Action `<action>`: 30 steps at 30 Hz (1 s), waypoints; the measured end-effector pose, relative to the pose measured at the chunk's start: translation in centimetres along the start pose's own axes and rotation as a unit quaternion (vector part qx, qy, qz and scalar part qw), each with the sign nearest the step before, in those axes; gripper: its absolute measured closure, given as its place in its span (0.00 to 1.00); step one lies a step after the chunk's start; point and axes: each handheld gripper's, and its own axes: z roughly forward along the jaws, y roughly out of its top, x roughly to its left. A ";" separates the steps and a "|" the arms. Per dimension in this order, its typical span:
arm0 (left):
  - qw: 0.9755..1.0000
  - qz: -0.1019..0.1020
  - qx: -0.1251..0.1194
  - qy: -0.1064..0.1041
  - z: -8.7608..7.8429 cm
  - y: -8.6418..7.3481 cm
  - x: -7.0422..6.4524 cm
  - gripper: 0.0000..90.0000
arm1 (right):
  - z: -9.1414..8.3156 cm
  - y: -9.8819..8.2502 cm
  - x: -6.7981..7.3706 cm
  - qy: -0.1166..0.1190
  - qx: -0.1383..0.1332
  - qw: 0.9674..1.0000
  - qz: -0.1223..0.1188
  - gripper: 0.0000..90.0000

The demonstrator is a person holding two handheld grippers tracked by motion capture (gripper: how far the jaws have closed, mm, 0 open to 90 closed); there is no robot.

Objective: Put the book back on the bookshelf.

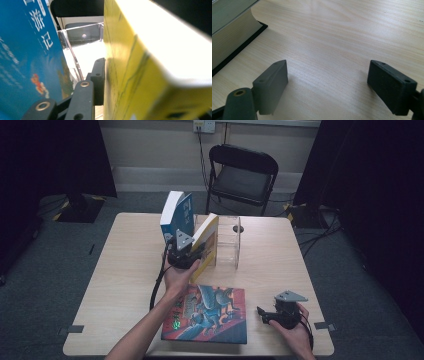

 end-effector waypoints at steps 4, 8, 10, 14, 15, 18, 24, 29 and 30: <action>1.000 0.001 0.009 -0.010 -0.7 0.6 0.1 0.74 | 0.0 0.0 0.0 -0.001 0.000 1.000 0.001 0.18; 0.999 -0.003 0.037 -0.018 -1.6 2.3 0.3 0.70 | 0.0 0.0 0.0 -0.002 0.000 1.000 0.001 0.18; 0.998 -0.006 0.050 -0.023 -2.0 3.2 0.3 0.70 | 0.0 0.0 0.0 -0.002 0.000 1.000 0.001 0.18; 0.996 -0.019 0.081 -0.033 -2.3 5.7 0.6 0.73 | 0.0 0.0 0.0 -0.002 0.000 1.000 0.002 0.18; 0.994 -0.030 0.100 -0.036 -2.1 6.2 0.7 0.74 | 0.0 0.0 0.1 -0.002 0.000 1.000 0.002 0.18; 0.985 -0.038 0.163 -0.046 -1.2 7.7 1.1 0.74 | 0.0 0.1 0.1 -0.002 0.003 1.000 0.004 0.18; 0.956 -0.012 0.289 -0.046 0.5 10.4 0.9 0.74 | 0.0 0.1 0.1 -0.002 0.006 1.000 0.006 0.18; 0.938 0.003 0.345 -0.037 2.0 11.6 0.5 0.73 | 0.0 0.2 0.2 -0.002 0.006 1.000 0.005 0.18; 0.934 -0.006 0.355 -0.037 2.4 11.7 0.5 0.74 | 0.0 0.2 0.2 -0.002 0.007 1.000 0.006 0.18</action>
